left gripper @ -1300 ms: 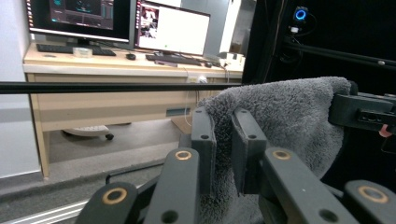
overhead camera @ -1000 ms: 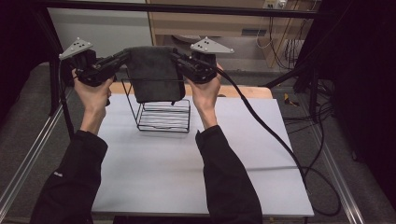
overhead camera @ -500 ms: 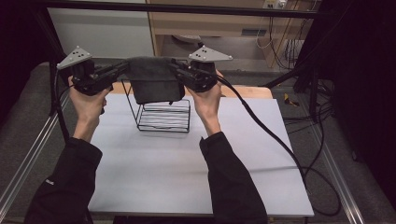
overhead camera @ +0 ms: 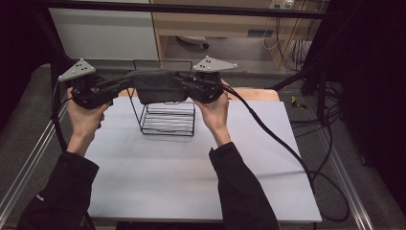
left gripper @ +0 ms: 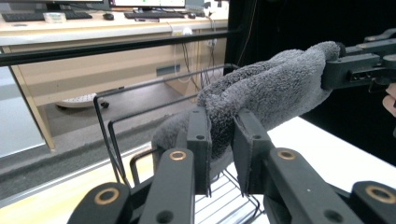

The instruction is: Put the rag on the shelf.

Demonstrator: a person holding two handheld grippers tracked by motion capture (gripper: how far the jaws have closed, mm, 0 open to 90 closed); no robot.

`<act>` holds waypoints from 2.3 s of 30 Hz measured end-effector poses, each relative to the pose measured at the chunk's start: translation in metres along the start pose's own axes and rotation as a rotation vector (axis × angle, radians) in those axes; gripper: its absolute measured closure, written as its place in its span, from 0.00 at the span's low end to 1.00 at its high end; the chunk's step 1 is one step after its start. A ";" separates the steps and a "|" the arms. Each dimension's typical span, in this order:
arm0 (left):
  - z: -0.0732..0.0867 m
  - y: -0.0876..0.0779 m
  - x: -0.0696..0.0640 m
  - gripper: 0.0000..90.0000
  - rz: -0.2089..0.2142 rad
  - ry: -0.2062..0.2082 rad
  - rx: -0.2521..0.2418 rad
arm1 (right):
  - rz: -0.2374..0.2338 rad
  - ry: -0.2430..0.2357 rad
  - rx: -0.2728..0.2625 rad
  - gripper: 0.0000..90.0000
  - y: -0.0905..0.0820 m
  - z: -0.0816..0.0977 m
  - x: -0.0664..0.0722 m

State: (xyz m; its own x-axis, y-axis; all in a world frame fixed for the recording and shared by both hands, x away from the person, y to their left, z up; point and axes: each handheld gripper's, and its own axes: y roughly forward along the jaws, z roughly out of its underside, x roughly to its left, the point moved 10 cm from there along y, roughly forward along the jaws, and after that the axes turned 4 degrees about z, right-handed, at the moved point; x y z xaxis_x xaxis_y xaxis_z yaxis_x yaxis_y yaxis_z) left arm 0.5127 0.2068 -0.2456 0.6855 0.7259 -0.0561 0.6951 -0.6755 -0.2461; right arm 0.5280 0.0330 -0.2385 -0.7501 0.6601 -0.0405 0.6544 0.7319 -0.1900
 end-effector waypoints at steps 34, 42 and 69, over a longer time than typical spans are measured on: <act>0.011 0.009 -0.008 0.98 -0.005 -0.049 0.182 | -0.060 -0.038 0.072 0.74 -0.004 0.025 0.015; 0.036 0.017 -0.009 0.98 -0.003 -0.036 0.235 | -0.099 0.004 0.053 0.55 -0.008 0.019 0.019; 0.069 0.038 0.001 0.98 -0.023 -0.064 0.233 | -0.009 0.088 0.184 0.99 0.018 0.076 -0.003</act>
State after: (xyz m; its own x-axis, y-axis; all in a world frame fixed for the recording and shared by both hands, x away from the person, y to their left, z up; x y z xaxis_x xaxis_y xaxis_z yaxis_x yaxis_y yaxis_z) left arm 0.5244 0.1910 -0.3218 0.6495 0.7527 -0.1077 0.6367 -0.6158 -0.4641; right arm 0.5349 0.0312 -0.3166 -0.7394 0.6716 0.0464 0.6130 0.7001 -0.3662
